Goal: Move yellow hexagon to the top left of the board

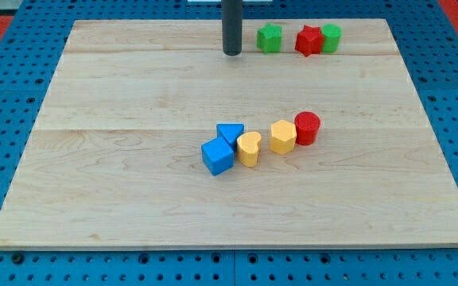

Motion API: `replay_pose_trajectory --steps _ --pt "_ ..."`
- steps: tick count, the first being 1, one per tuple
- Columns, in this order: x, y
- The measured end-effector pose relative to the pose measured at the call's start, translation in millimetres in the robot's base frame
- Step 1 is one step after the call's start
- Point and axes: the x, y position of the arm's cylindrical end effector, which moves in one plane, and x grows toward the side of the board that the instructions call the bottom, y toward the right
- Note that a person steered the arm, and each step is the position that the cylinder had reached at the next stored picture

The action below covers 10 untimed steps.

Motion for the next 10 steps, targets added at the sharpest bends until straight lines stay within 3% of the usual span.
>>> replay_pose_trajectory --steps 1,3,4,5,6,7,9,10 --pt "30.9 51.0" --pt "25.0 80.6" --pt "48.2 157.2" --pt "131.2 167.4" --pt "164.2 106.4" --pt "156.1 33.1" --pt "188.3 113.8" --pt "243.8 74.6"
